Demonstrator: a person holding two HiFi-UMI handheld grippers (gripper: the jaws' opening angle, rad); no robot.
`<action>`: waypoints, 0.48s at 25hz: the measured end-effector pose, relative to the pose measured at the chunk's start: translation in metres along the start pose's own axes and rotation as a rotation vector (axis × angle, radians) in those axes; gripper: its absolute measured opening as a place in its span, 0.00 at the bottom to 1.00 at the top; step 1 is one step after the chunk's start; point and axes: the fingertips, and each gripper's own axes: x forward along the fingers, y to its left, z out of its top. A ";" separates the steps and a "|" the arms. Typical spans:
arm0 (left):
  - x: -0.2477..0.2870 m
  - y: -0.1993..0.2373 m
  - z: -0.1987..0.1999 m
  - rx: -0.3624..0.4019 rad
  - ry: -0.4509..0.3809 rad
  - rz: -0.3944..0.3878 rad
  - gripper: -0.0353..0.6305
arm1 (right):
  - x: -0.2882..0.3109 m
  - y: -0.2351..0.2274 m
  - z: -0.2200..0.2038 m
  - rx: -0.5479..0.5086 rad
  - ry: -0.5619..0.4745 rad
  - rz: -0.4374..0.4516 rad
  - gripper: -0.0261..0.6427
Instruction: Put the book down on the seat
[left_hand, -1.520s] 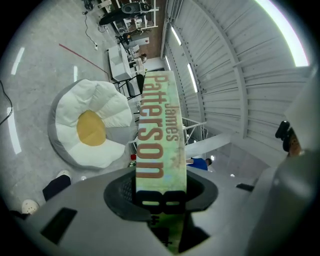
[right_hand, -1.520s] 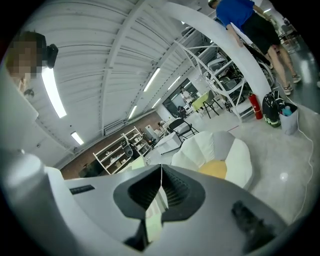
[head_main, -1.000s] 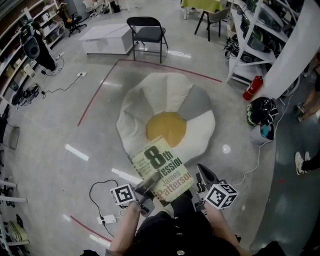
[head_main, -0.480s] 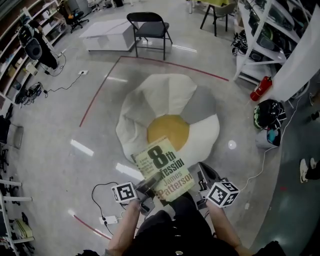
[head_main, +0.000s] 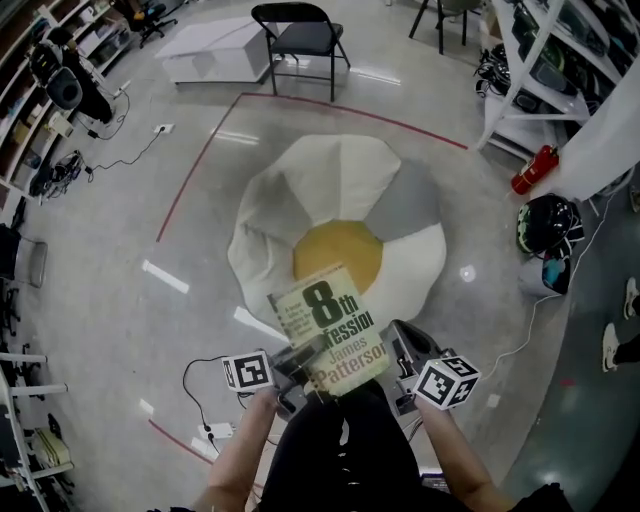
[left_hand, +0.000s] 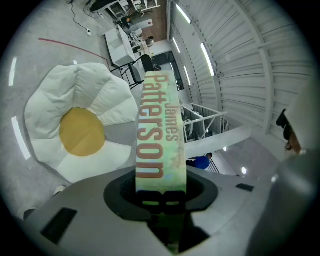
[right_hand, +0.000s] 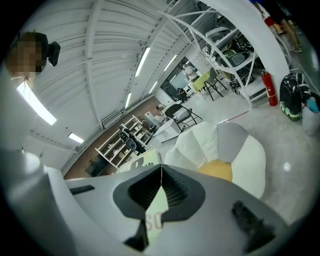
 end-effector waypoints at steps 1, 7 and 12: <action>0.003 0.004 0.004 0.008 0.015 0.004 0.29 | 0.007 -0.002 0.002 -0.013 0.012 0.006 0.06; 0.016 0.036 0.023 0.010 0.062 0.001 0.29 | 0.050 -0.020 0.002 -0.041 0.031 0.005 0.06; 0.039 0.082 0.032 -0.016 0.083 -0.004 0.29 | 0.085 -0.047 0.000 -0.028 -0.001 -0.017 0.06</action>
